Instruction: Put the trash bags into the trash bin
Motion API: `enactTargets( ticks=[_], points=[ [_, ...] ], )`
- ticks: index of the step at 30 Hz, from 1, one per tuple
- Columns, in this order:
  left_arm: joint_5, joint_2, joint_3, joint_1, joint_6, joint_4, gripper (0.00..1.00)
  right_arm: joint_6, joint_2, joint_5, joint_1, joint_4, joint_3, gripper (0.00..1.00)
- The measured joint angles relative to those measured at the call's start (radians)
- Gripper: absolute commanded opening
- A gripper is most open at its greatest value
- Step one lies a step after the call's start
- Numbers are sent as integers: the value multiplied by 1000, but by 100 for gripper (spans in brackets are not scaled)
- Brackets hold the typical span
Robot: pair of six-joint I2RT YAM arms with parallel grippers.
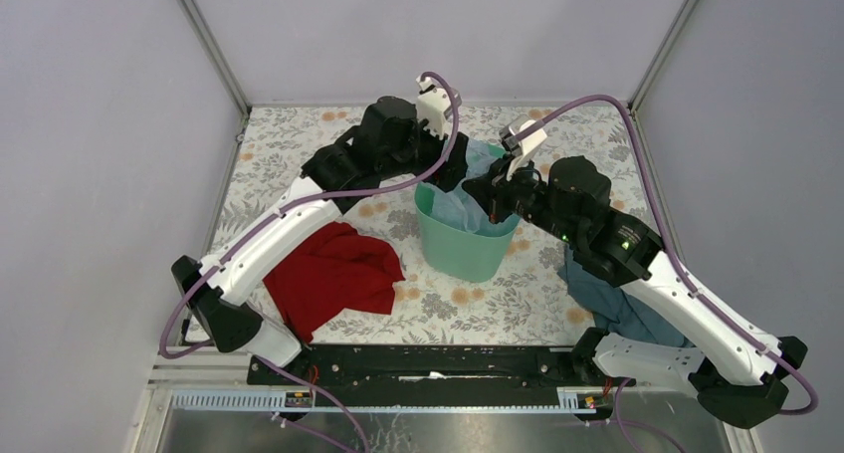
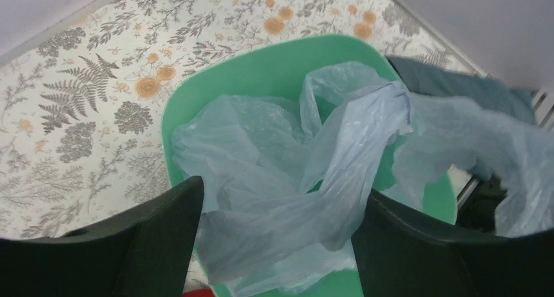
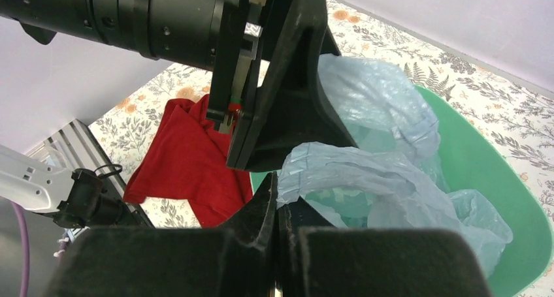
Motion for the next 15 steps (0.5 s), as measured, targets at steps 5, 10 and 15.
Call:
enactTargets(
  ticks=[5,10,15],
  points=[
    [-108,8,32,2,-45,22,23,0,0,4,0,-6,-1,0],
    [-296,-5,42,5,-142,53,3,9,-9,127,0,-70,-1,0],
    [-436,-114,-72,10,-271,92,2,63,-75,324,0,-225,-2,4]
  ],
)
